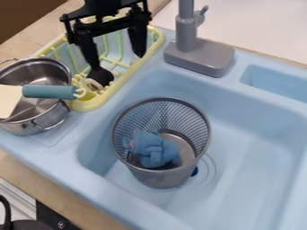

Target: Move the toe from the trash bin into the pot

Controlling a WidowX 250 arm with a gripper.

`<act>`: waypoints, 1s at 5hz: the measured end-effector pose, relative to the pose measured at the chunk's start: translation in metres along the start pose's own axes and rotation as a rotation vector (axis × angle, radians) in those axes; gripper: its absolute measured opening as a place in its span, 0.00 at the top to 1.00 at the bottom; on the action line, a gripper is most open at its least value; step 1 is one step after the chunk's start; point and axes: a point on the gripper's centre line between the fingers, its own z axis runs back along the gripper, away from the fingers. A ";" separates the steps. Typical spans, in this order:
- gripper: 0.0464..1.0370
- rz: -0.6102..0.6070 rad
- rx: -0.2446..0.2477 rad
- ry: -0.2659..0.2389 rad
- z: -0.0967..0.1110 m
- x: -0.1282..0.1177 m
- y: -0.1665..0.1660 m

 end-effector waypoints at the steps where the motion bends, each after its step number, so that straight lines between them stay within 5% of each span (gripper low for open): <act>1: 0.04 -0.033 -0.032 -0.024 0.005 -0.013 -0.009; 2: 0.04 -0.026 -0.081 -0.021 0.003 -0.033 -0.010; 4: 0.04 0.124 -0.068 0.041 -0.009 -0.083 0.008; 5: 0.04 0.246 -0.053 -0.009 -0.016 -0.100 0.017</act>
